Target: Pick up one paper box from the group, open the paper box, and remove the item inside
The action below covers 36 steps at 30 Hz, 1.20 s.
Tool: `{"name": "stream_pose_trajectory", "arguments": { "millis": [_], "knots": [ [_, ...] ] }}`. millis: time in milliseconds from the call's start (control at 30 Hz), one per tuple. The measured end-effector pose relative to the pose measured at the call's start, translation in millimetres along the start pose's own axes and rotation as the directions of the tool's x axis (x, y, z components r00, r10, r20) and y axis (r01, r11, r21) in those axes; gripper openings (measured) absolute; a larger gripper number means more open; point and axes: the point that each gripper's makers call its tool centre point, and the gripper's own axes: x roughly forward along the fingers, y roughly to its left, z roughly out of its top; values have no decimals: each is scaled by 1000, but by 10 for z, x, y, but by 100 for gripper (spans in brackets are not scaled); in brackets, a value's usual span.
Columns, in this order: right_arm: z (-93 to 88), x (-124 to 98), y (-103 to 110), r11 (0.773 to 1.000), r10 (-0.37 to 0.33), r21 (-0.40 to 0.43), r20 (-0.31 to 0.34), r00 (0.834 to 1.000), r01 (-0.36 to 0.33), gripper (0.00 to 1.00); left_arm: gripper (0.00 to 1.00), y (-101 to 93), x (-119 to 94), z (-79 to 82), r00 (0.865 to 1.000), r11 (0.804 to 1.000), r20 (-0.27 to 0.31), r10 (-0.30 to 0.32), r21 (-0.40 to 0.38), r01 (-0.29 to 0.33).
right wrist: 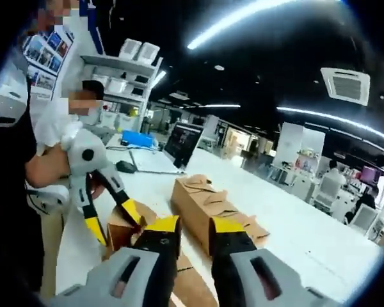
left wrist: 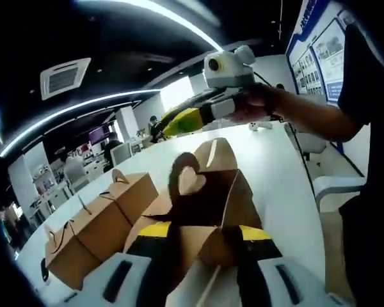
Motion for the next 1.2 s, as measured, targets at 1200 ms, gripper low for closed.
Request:
{"name": "stream_pose_trajectory", "arguments": {
  "millis": [1200],
  "knots": [
    [-422, 447, -296, 740, 377, 577, 71, 923, -346, 4, 40, -10, -2, -24, 999, 998, -11, -30, 63, 31]
  ]
}}
